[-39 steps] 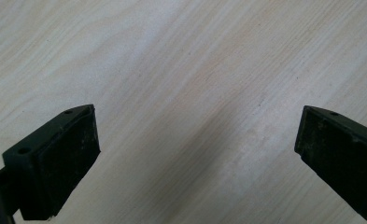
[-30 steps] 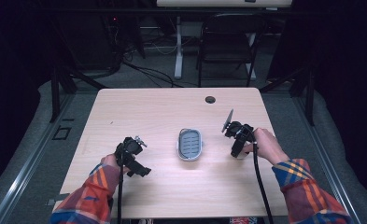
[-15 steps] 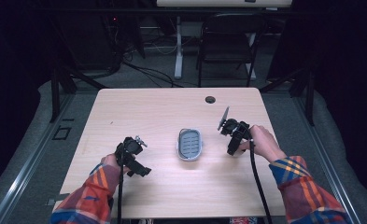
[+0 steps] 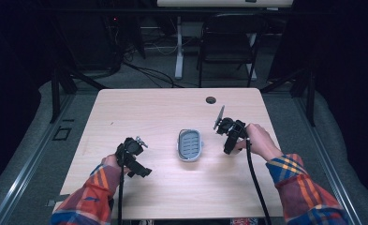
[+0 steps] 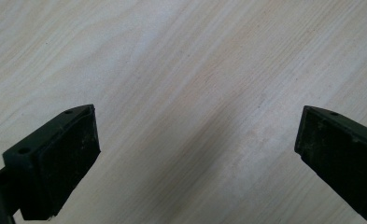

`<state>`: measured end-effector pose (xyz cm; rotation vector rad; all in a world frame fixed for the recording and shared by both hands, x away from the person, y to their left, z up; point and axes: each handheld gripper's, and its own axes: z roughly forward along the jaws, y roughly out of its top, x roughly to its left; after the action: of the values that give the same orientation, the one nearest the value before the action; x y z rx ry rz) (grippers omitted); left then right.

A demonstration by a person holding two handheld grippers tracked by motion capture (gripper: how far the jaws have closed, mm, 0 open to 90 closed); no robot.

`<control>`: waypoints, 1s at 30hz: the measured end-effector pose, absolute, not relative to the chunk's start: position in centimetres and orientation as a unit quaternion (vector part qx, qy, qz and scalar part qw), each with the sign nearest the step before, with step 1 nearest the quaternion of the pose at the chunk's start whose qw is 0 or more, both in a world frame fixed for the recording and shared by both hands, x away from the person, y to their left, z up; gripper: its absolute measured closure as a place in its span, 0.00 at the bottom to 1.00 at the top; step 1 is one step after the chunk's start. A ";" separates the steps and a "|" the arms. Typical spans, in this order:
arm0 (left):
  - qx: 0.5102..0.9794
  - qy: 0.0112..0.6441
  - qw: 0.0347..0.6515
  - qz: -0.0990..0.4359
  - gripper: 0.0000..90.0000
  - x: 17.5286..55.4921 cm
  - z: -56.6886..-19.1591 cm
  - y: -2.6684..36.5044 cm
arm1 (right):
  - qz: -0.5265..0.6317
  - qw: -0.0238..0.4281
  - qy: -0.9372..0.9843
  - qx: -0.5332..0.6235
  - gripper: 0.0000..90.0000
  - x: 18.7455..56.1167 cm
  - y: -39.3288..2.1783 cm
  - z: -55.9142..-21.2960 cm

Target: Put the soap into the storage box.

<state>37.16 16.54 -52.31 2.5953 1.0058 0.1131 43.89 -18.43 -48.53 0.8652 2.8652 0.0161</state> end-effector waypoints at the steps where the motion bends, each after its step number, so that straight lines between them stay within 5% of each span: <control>1: 0.917 0.355 0.176 0.040 0.00 37.2 -52.3 16.5 | 0.006 0.074 0.955 0.287 0.27 43.9 -18.3 -48.5; 30: 0.918 0.353 0.176 0.039 0.00 37.2 -52.3 16.6 | 0.010 0.077 0.964 0.255 0.27 44.9 -14.8 -46.5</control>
<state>37.20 16.59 -52.31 2.6001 1.0008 0.1096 44.87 -14.79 -46.50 0.7643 2.8883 0.0285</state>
